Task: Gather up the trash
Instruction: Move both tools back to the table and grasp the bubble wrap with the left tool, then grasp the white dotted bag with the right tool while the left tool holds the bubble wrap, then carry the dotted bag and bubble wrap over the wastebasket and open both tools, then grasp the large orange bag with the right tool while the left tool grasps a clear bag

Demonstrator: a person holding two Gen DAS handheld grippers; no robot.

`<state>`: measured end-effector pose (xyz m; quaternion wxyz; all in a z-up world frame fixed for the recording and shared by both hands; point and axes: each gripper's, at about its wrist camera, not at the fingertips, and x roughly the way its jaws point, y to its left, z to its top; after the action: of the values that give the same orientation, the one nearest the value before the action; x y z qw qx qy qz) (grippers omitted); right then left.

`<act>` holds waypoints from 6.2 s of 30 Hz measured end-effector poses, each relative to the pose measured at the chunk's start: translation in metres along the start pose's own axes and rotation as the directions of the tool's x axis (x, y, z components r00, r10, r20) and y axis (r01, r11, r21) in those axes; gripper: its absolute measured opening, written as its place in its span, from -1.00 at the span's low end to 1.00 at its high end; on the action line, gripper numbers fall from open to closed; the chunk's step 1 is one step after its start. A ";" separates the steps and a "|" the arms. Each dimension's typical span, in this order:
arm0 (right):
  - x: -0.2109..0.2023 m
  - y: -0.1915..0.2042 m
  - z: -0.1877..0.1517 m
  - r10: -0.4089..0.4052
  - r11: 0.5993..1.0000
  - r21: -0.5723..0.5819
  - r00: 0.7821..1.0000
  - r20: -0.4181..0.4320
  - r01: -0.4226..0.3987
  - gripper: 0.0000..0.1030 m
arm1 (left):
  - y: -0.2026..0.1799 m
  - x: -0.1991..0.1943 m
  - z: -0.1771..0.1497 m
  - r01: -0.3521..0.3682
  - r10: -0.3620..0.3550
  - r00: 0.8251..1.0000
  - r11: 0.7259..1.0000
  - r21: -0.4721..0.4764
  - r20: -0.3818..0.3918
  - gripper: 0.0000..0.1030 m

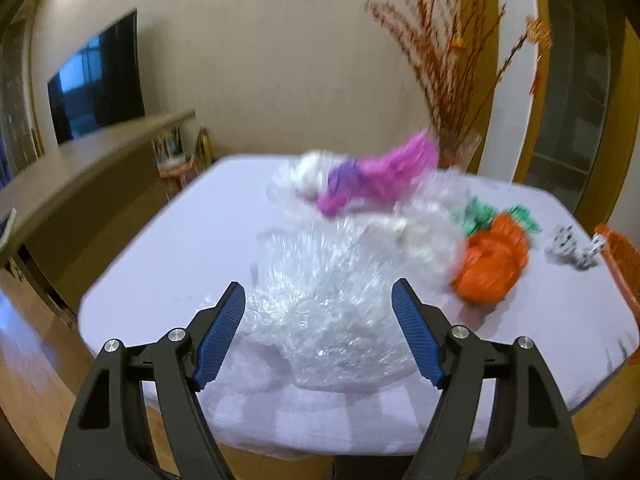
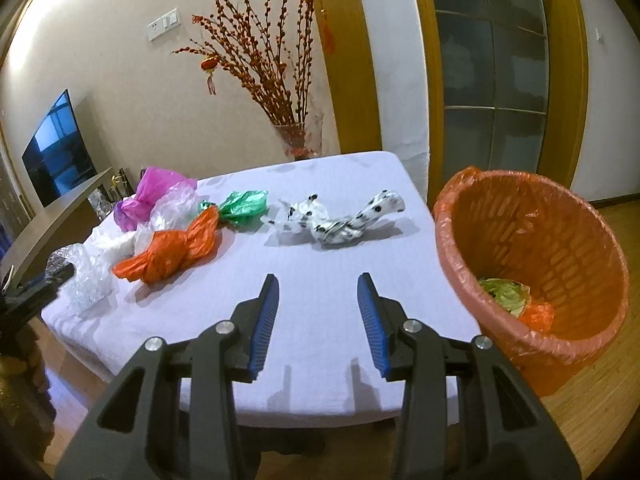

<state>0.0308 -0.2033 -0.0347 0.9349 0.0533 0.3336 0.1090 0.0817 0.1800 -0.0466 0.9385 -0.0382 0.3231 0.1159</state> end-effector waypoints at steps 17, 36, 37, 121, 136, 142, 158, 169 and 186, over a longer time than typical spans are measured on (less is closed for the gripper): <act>0.019 0.000 -0.004 0.018 1.000 0.001 0.999 -0.043 -0.018 -0.20 | 0.001 0.003 -0.013 0.041 -0.041 0.999 0.999 -0.002 0.011 -0.67; 0.080 0.022 0.050 -0.048 0.998 -0.038 0.998 -0.031 0.047 -0.21 | -0.013 -0.045 0.037 0.159 -0.153 0.972 0.987 -0.014 0.179 -0.67; 0.084 0.023 0.053 -0.052 0.998 -0.045 0.998 -0.036 0.051 -0.21 | -0.013 -0.043 0.040 0.161 -0.156 0.972 0.987 -0.016 0.178 -0.67; -0.058 -0.174 0.041 -0.277 0.914 0.337 0.954 0.116 0.224 -0.80 | -0.325 -0.046 0.036 0.701 -0.709 0.694 0.625 0.343 -0.125 -0.67; -0.048 -0.214 0.054 -0.260 0.888 0.425 0.954 0.150 0.175 -0.71 | -0.381 -0.032 0.027 0.731 -0.723 0.664 0.574 0.368 -0.192 -0.62; -0.039 -0.234 0.054 -0.252 0.870 0.468 0.957 0.144 0.159 -0.48 | -0.395 -0.018 0.020 0.736 -0.709 0.665 0.569 0.367 -0.234 -0.23; -0.046 -0.209 0.028 -0.360 0.870 0.395 0.928 0.100 0.295 -0.07 | -0.320 -0.022 0.029 0.608 -0.615 0.780 0.698 0.379 -0.118 0.03; -0.034 -0.104 0.030 -0.228 0.952 0.232 0.967 0.111 0.197 0.02 | -0.191 -0.033 0.040 0.421 -0.446 0.894 0.869 0.259 0.042 0.08; 0.094 0.144 0.037 0.147 0.989 0.014 0.984 -0.098 -0.146 0.02 | 0.030 -0.020 0.042 0.031 -0.027 0.985 0.999 -0.017 0.168 0.08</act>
<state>0.1012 -0.0420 -0.0389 0.9065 0.0752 0.3750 0.1788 0.0847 0.2115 -0.0009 0.9635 -0.0423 0.2413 0.1082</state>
